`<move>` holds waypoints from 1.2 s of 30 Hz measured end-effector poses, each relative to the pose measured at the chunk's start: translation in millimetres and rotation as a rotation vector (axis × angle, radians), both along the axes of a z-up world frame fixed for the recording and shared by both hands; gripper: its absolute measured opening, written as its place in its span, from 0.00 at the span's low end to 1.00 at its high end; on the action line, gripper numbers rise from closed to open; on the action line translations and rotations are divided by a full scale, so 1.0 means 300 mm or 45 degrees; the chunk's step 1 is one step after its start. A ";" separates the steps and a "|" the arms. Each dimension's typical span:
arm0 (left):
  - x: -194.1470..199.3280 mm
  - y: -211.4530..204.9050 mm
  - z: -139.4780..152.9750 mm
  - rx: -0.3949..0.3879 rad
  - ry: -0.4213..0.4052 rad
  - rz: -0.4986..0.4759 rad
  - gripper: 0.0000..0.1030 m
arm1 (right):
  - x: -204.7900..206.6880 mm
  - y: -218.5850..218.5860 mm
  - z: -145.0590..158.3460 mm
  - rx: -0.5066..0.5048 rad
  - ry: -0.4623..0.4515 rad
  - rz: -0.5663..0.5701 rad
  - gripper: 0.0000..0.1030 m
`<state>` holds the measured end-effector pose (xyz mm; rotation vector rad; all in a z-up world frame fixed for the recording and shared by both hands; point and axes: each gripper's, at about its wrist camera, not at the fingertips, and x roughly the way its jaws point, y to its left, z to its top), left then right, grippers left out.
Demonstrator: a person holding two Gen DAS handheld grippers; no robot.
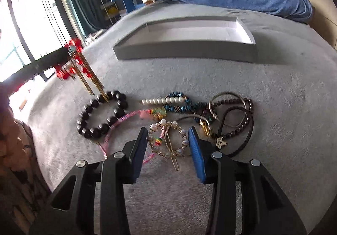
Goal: Organize jewelry
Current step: 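Grasp the pearl hair clip with the right gripper while the left gripper carries the red ornament, then lower both held pieces into the box and open both grippers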
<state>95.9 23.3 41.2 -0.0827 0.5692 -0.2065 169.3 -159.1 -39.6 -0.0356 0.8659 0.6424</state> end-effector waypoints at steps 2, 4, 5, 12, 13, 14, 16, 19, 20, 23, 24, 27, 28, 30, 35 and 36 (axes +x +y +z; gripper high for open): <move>0.003 0.000 0.004 0.001 -0.002 -0.003 0.05 | -0.004 -0.007 0.030 0.033 -0.016 -0.005 0.39; 0.009 -0.004 0.007 0.007 -0.003 -0.009 0.05 | 0.000 -0.015 0.069 0.073 -0.037 -0.014 0.39; 0.012 -0.004 0.010 0.008 -0.005 -0.011 0.05 | 0.005 -0.020 0.088 0.093 -0.048 -0.018 0.39; 0.076 -0.009 0.053 0.018 -0.032 -0.029 0.05 | 0.116 -0.028 0.170 0.136 -0.090 -0.050 0.39; 0.087 -0.006 0.060 0.016 -0.035 -0.029 0.05 | 0.147 -0.029 0.179 0.140 -0.090 -0.054 0.39; 0.100 -0.002 0.067 0.013 -0.039 -0.026 0.05 | 0.175 -0.028 0.184 0.141 -0.091 -0.060 0.39; 0.144 0.011 0.087 0.006 -0.050 -0.014 0.05 | 0.227 -0.024 0.188 0.140 -0.089 -0.075 0.39; 0.201 0.031 0.111 -0.003 -0.062 0.003 0.05 | 0.321 -0.028 0.194 0.151 -0.077 -0.105 0.39; 0.228 0.036 0.121 -0.002 -0.066 0.007 0.05 | 0.340 -0.027 0.194 0.149 -0.078 -0.110 0.39; 0.312 0.049 0.141 0.010 -0.070 0.010 0.05 | 0.423 -0.027 0.195 0.145 -0.072 -0.127 0.39; 0.340 0.053 0.147 0.012 -0.069 0.012 0.05 | 0.450 -0.023 0.195 0.137 -0.070 -0.131 0.39; 0.417 0.067 0.154 0.003 -0.059 0.018 0.05 | 0.533 -0.011 0.185 0.109 -0.060 -0.141 0.39; 0.444 0.075 0.152 -0.009 -0.050 0.019 0.05 | 0.567 -0.002 0.177 0.096 -0.051 -0.146 0.39; 0.497 0.092 0.138 -0.032 -0.026 0.030 0.05 | 0.620 0.012 0.156 0.073 -0.028 -0.153 0.39; 0.608 0.125 0.064 -0.024 0.051 0.057 0.05 | 0.698 0.057 0.095 -0.001 0.000 -0.142 0.39; 0.623 0.133 0.042 -0.017 0.071 0.060 0.05 | 0.703 0.064 0.085 -0.012 0.005 -0.139 0.39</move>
